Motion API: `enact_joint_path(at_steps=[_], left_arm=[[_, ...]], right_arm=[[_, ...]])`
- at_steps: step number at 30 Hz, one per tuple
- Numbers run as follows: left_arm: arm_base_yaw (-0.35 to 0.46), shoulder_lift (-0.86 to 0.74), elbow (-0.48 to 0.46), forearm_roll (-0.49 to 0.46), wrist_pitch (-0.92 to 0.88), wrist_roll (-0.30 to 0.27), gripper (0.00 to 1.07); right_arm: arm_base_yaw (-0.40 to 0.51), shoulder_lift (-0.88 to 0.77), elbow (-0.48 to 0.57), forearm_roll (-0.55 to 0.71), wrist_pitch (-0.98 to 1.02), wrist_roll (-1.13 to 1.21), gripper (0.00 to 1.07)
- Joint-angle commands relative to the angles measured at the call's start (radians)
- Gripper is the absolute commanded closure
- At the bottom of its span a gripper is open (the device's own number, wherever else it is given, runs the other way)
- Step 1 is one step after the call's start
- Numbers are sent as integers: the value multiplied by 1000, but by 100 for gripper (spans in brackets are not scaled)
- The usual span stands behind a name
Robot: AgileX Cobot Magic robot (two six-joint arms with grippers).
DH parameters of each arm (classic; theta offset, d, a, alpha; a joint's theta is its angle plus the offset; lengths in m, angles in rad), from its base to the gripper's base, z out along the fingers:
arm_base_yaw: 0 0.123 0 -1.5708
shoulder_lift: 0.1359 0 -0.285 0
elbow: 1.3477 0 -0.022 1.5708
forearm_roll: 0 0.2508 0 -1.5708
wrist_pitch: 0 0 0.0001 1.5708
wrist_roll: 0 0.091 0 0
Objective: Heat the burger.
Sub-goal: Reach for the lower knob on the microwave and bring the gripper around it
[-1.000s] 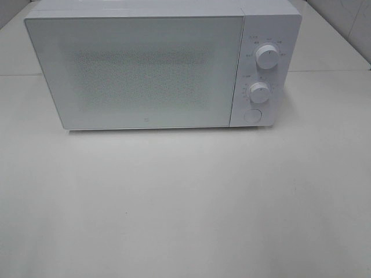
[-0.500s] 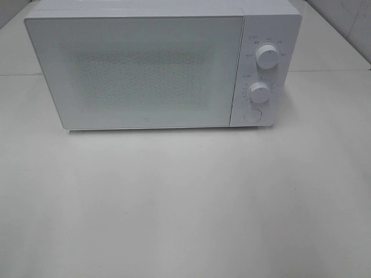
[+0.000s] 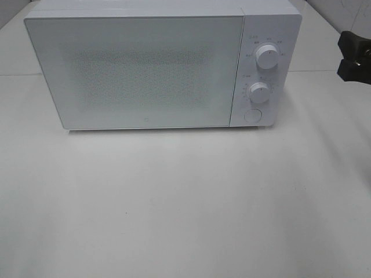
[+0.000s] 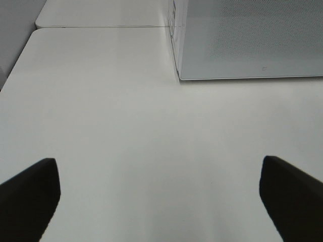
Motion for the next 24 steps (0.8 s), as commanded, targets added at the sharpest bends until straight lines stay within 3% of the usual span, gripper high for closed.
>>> enact_joint_path(at_steps=[1,6,10,13,18,24], left_arm=[[2,-16,1,-4,-13,-5,2],[2,-16,1,-4,-13,-5,2],[2,-16,1,-4,-13,-5,2],[2,-16,1,-4,-13,-5,2],[2,-16,1,-4,-13,-5,2],[2,-16,1,-4,-13,-5,2]], right_arm=[[36,65,-1,18,-109,-21,34],[171,126,-1,99,-108,-86,34],[334,191,-1,305,-121,-169,34],[401,229,-1,367,-138,-162,34],[463,276,-2,395,-142,-141,32],[466,353,-18,390,-201,-7,32]])
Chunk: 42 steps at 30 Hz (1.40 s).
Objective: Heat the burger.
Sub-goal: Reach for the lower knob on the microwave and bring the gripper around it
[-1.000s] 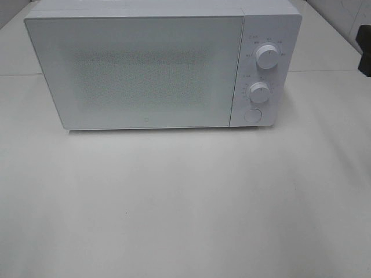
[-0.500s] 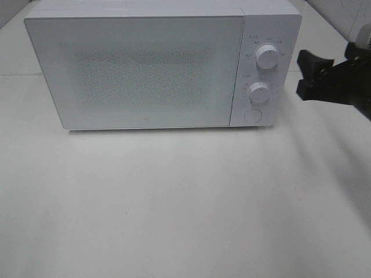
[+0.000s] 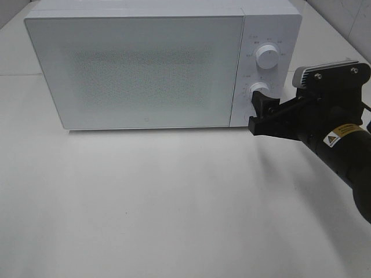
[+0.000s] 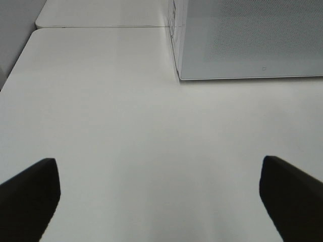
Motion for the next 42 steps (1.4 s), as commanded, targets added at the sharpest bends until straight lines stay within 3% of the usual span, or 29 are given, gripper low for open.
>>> enact_joint_path(at_steps=[1,21,42], left_arm=[[2,-16,1,-4,-13,-5,2],[2,-16,1,-4,-13,-5,2],[2,-16,1,-3,-13,-5,2]], right_arm=[[1,38,-23,-1,-46,82,32],[1,235,-204,6,-36,129,32],[-4,278,-267,99,-36,-40,32]])
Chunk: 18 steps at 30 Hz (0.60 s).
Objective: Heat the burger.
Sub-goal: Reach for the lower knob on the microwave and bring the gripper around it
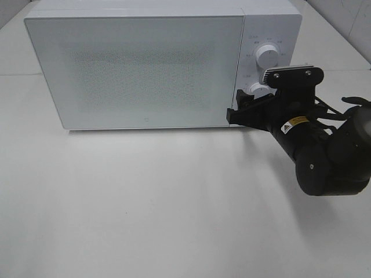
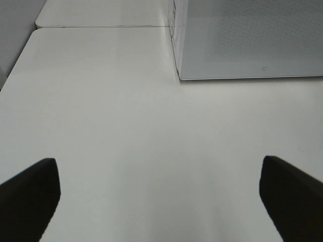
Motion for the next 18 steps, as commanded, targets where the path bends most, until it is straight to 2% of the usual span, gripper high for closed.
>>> enact_joint_path(at_steps=[1,8,13,18], left_arm=[[2,-16,1,-3,-13,-5,2],[2,-16,1,-3,-13,-5,2],[2,-16,1,-3,-13,-5,2],[2,-16,1,-3,-13,-5,2]], right_arm=[[-4,-2,-12,1,-18,-14,32],[-5,1,-24,8,-15,-14,32],[-5,34,-86,5,-12,-41,32],[-5,34,-93,8,-17,-85,32]])
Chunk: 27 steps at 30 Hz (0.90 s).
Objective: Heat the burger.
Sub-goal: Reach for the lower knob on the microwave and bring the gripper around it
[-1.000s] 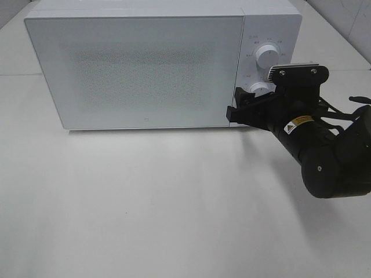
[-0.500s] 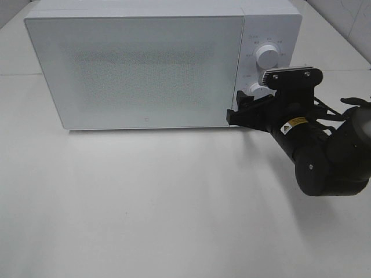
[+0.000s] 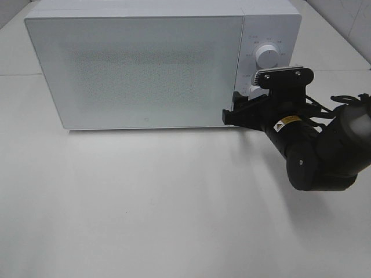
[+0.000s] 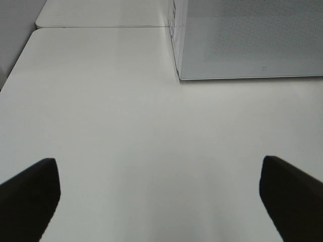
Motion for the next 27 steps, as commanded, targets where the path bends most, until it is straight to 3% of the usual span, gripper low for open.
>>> enact_joint_path(at_steps=[1,27], left_arm=[[2,-16,1,-3,-13,-5,2],[2,-16,1,-3,-13,-5,2]], right_arm=[[-6,-3,-37,-19,-48,-40,32],[-6,-39,-36,8,-103,-40,35]])
